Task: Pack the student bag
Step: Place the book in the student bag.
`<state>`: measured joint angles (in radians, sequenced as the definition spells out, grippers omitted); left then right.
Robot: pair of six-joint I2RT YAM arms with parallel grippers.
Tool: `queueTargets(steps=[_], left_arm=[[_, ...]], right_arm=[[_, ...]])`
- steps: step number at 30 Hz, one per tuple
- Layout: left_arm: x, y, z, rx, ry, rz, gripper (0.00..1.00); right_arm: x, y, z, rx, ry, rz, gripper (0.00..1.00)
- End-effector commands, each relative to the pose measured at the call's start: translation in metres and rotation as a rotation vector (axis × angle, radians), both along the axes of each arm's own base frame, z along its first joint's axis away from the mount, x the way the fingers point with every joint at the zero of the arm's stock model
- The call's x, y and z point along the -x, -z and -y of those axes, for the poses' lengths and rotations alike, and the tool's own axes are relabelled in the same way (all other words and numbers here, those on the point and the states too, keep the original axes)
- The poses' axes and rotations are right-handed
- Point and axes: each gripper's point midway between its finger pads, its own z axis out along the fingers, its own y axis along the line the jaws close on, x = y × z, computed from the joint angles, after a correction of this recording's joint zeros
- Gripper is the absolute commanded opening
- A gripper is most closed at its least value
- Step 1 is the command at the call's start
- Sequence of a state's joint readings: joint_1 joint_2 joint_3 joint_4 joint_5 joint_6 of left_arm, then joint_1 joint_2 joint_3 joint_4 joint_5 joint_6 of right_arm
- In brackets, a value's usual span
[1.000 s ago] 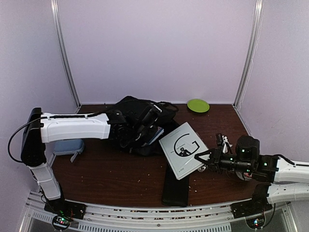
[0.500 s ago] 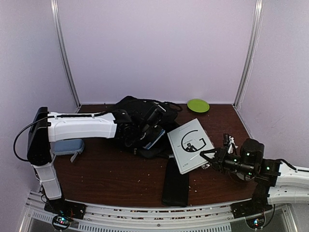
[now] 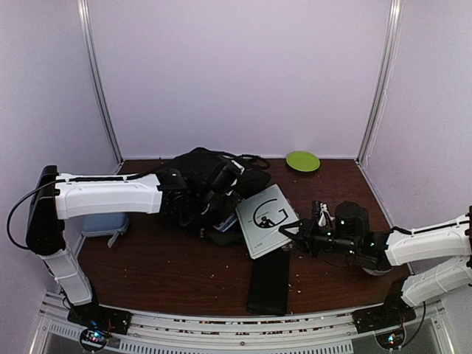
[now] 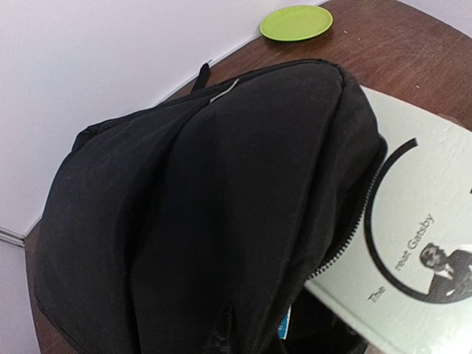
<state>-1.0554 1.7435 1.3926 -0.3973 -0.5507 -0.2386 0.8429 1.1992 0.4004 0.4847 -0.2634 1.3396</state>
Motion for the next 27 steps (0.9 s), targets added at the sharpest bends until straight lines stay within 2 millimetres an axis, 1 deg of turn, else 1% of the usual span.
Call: queueTargets(steps=[1, 4, 7, 12, 15, 18, 20, 24, 25, 27], left_arm=[[0.008, -0.042, 0.016, 0.174, 0.043, 0.038, 0.00], [0.012, -0.047, 0.016, 0.201, 0.057, 0.031, 0.00], [0.018, -0.053, 0.012, 0.232, 0.066, 0.027, 0.00], [0.029, -0.052, 0.004, 0.266, 0.092, 0.012, 0.00], [0.036, -0.049, 0.001, 0.281, 0.108, -0.008, 0.00], [0.043, -0.043, -0.001, 0.296, 0.124, -0.035, 0.00], [0.047, -0.039, -0.001, 0.314, 0.131, -0.048, 0.00], [0.050, -0.030, -0.002, 0.333, 0.125, -0.067, 0.00], [0.050, -0.028, -0.001, 0.332, 0.121, -0.071, 0.00], [0.049, -0.026, -0.001, 0.333, 0.112, -0.075, 0.00]], right_arm=[[-0.003, -0.102, -0.040, -0.285, -0.136, 0.214, 0.00], [-0.008, -0.092, -0.055, -0.268, -0.176, 0.177, 0.00], [-0.012, -0.074, -0.066, -0.237, -0.195, 0.129, 0.00], [-0.018, -0.044, -0.084, -0.153, -0.253, 0.066, 0.00], [-0.035, -0.029, -0.084, -0.092, -0.235, 0.061, 0.00], [-0.056, -0.026, -0.085, -0.072, -0.219, 0.064, 0.00], [-0.068, -0.027, -0.091, -0.056, -0.219, 0.069, 0.00], [-0.091, -0.014, -0.103, 0.030, -0.210, 0.060, 0.00], [-0.093, -0.006, -0.105, 0.052, -0.213, 0.044, 0.04], [-0.094, 0.000, -0.106, 0.056, -0.218, 0.028, 0.21]])
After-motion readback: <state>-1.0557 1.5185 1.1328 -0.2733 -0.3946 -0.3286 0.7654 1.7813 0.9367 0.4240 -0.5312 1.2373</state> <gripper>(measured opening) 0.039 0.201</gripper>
